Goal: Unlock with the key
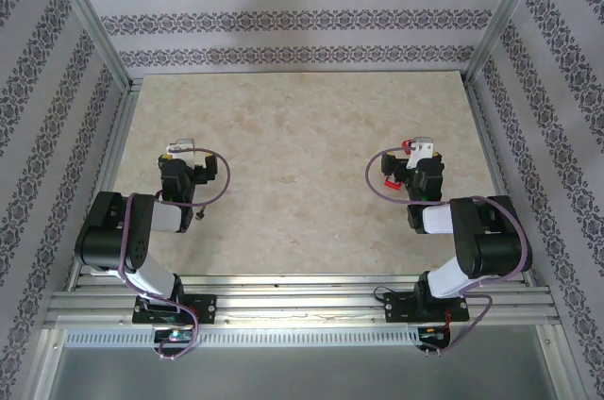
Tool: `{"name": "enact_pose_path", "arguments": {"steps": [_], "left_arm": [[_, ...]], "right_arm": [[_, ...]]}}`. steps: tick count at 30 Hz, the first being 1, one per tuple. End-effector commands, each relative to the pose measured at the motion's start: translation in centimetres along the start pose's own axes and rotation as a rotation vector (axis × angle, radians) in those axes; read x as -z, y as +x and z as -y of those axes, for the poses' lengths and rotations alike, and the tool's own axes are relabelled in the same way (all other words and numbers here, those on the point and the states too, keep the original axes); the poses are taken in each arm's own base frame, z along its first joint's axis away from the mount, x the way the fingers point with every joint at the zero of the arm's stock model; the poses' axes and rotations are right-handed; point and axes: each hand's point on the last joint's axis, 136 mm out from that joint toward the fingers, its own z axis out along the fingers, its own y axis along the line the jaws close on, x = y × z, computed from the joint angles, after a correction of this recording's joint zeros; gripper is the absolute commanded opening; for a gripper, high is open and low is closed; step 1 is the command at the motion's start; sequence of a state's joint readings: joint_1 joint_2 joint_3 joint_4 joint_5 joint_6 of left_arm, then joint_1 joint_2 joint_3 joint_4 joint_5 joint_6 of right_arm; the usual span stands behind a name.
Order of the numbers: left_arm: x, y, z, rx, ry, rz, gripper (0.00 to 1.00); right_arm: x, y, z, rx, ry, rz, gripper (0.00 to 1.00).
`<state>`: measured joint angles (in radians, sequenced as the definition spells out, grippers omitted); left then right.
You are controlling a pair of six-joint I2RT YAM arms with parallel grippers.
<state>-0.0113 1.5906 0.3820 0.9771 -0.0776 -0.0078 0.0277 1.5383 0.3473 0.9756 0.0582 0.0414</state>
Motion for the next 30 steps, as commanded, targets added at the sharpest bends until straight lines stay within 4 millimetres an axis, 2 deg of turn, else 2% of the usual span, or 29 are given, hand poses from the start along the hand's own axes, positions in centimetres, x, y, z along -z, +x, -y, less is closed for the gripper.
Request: {"name": "enact_pose_path", "arguments": {"steps": [1, 12, 22, 23, 24, 25, 27, 28, 29, 30], "left_arm": [[0.0, 0.5, 0.3, -0.004, 0.018, -0.017, 0.99], [0.0, 0.5, 0.3, -0.001, 0.019, -0.019, 0.99], [0.0, 0.5, 0.3, -0.003, 0.017, -0.018, 0.99], [0.1, 0.3, 0.2, -0.005, 0.011, -0.008, 1.0], [0.4, -0.2, 0.3, -0.012, 0.012, 0.007, 1.0], [1.2, -1.1, 0.3, -0.03, -0.009, 0.013, 1.0], [2.9, -3.5, -0.1, -0.042, -0.089, -0.014, 1.0], [4.0, -5.1, -0.2, 0.017, -0.106, -0.039, 1.0], [5.2, -6.7, 0.1, 0.078, -0.085, -0.058, 1.0], [6.3, -7.3, 0.2, 0.132, -0.076, -0.097, 1.0]], "right_arm": [[-0.3, -1.1, -0.1, 0.006, -0.013, 0.031, 0.98], [-0.2, -1.1, 0.3, -0.009, -0.006, 0.034, 0.98], [0.1, -1.7, 1.7, -0.04, 0.078, 0.069, 0.98], [0.7, -1.3, 2.0, -0.034, 0.112, 0.073, 0.98], [1.4, -1.5, 1.7, -0.011, 0.126, 0.074, 0.98], [2.3, -2.5, 0.9, 0.039, 0.136, 0.095, 0.98], [4.6, -5.8, -0.5, 0.113, 0.193, 0.131, 0.98], [5.5, -7.5, -1.6, 0.1, 0.162, 0.114, 0.98], [6.4, -8.2, -2.8, 0.075, 0.093, 0.063, 0.98], [7.3, -8.4, -3.6, 0.039, 0.049, 0.01, 0.98]]}}
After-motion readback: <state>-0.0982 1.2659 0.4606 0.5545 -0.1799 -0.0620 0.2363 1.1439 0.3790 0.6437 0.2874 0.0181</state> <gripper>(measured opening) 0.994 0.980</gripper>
